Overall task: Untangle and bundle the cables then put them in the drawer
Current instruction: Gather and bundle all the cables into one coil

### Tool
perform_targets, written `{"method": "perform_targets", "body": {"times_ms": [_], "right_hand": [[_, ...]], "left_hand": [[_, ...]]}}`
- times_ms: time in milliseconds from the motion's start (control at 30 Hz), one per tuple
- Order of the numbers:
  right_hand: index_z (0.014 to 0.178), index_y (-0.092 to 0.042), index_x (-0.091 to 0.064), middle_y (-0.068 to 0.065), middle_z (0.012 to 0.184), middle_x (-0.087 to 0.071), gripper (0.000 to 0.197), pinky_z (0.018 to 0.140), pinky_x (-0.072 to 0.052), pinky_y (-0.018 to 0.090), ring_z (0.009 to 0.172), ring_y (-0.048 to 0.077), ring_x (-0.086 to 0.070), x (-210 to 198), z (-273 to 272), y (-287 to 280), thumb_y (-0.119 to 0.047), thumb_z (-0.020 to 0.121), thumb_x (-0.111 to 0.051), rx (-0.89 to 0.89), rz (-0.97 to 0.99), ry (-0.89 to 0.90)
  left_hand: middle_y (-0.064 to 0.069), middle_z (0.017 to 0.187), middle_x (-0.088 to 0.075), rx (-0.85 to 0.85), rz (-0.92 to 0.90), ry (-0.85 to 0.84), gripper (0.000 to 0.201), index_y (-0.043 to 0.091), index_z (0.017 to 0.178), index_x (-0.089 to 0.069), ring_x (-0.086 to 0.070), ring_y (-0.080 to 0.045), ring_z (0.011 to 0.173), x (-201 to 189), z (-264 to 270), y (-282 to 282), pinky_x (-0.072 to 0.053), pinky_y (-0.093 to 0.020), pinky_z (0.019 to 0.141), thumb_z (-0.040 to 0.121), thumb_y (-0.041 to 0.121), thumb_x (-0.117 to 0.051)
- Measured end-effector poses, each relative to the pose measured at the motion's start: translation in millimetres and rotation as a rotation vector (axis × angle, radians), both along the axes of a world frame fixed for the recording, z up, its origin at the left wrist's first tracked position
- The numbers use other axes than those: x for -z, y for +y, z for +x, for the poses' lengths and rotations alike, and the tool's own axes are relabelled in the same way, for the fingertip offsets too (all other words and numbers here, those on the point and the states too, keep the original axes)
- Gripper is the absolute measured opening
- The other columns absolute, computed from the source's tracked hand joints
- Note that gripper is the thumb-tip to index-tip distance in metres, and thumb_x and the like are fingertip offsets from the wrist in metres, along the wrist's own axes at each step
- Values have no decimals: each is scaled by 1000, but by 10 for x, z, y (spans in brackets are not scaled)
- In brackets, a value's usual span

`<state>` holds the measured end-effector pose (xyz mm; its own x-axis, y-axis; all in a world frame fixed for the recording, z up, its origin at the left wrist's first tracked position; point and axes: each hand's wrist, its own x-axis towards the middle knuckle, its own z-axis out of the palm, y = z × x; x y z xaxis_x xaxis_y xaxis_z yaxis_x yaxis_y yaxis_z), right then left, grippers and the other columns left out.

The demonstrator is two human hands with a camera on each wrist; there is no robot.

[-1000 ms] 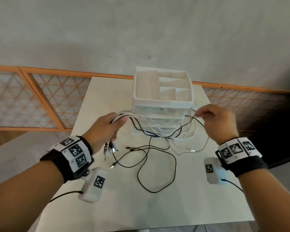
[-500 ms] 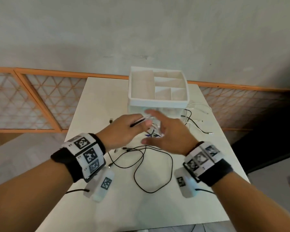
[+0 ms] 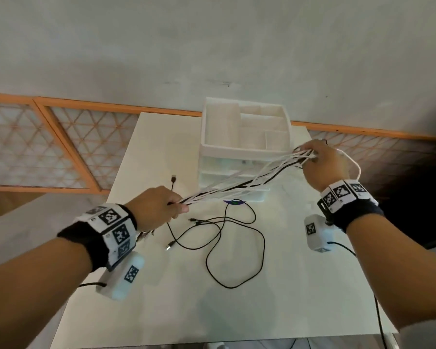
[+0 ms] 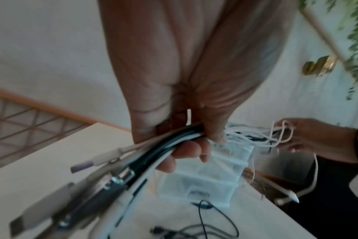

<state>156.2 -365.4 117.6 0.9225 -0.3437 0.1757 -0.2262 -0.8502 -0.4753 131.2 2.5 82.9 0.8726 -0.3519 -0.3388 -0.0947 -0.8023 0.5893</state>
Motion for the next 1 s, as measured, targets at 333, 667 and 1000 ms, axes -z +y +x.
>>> {"method": "perform_targets", "body": {"times_ms": [333,667,1000], "right_hand": [[126,-31,-36,14,97,-67,54,83,-57,42,84,34,-68,744,-278,295,-15,81,-61,95,201,362],[143,-37,-41,-8,147,-44,52,106,-44,40,127,25,-54,1584,-729,1833,-24,95,-54,-621,-83,624],[101,-38,-71,-10,82,-70,23,74,-52,34,77,15,-63,863,-585,1586,-50,94,-54,-670,99,248]], "left_hand": [[-15,73,-70,-200,-25,-58,34,4,83,-71,-55,-18,61,162,-48,-33,-40,-24,58,97,32,-58],[1,64,-49,-240,-195,23,29,13,71,-52,-46,-17,61,86,-1,-151,-35,-30,60,92,28,-64],[13,55,-56,-178,-387,58,19,18,93,-69,-48,-8,52,225,-57,-122,-37,-22,53,98,33,-58]]}}
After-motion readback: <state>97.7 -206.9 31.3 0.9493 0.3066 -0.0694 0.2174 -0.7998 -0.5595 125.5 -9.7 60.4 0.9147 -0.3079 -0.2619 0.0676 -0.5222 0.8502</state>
